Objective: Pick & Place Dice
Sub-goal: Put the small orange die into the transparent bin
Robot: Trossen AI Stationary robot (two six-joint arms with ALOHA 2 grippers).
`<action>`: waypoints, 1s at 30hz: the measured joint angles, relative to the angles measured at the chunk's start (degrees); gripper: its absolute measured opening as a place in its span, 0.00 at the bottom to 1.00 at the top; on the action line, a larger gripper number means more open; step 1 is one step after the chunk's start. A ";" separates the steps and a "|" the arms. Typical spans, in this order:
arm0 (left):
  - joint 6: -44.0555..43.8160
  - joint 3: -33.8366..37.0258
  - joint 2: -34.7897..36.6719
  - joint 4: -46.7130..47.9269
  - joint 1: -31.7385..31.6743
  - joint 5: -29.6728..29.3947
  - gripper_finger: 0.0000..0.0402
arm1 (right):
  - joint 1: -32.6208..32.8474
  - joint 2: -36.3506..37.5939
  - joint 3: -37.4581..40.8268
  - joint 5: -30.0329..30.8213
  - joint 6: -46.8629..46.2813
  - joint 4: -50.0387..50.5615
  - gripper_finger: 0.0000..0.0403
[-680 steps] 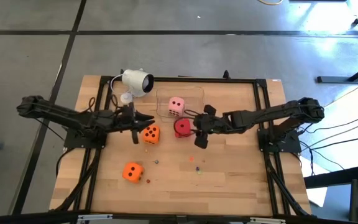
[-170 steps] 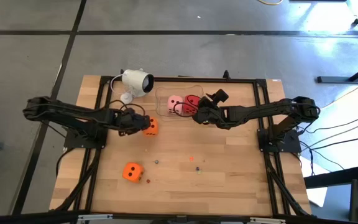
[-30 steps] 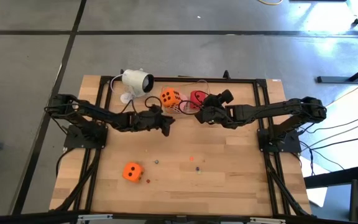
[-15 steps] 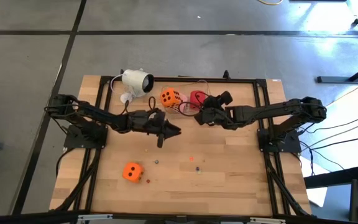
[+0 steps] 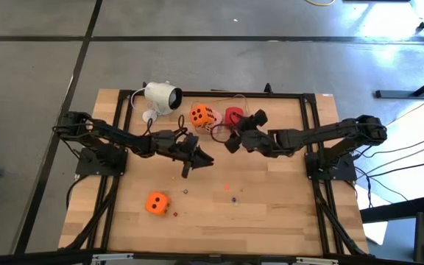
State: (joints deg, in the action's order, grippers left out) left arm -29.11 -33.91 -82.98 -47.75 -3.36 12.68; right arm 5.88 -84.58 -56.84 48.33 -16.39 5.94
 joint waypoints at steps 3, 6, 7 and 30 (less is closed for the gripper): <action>2.20 0.00 0.00 -0.08 0.00 4.26 0.22 | 1.01 0.00 0.00 -2.51 2.23 -4.40 0.60; 2.37 0.00 0.32 0.21 0.31 8.17 0.21 | 1.96 0.00 0.00 -5.05 3.81 -7.91 0.60; 1.96 0.00 0.57 0.50 0.53 9.56 0.20 | 2.32 0.00 0.00 -5.83 3.94 -8.68 0.60; 14.44 0.00 18.62 14.45 20.74 -23.65 0.19 | 13.51 0.00 0.00 -25.73 3.40 -6.28 0.60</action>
State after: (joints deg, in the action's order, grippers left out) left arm -14.67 -33.91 -64.36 -33.30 17.39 -10.97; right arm 19.39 -84.58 -56.84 22.60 -12.99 -0.35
